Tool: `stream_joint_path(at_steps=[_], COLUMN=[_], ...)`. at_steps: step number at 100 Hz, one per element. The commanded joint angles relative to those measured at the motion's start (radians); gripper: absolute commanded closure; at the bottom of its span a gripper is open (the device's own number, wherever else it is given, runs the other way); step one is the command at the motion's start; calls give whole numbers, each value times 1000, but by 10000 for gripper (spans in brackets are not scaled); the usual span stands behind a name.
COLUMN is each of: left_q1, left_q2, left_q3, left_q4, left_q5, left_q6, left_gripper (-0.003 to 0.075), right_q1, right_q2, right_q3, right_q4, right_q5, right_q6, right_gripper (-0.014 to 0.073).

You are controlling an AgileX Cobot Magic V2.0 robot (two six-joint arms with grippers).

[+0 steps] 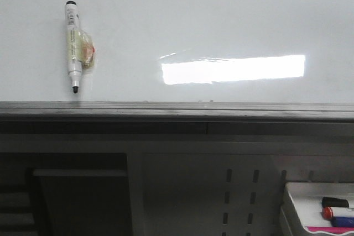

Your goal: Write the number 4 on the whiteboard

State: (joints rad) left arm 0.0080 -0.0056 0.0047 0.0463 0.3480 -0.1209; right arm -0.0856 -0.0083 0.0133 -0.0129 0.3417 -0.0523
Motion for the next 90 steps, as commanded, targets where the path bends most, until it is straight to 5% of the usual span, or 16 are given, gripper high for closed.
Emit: stream_joint_path(at_steps=[1,90], left_q1=[-4,-4], left_q2=[-25,-25], left_q3=[34,34], left_q4=[-9,1], left_q5=[-46,-49], left_q6=[-1,-1], left_gripper=[741,741], right_q1=[-7,-7], right_q2=[-17,-17], right_q3=[21,21], right_q4=[-1,-1], right_q5=[-18,-18], right_q6=[-10,-10], right_gripper=[659,659])
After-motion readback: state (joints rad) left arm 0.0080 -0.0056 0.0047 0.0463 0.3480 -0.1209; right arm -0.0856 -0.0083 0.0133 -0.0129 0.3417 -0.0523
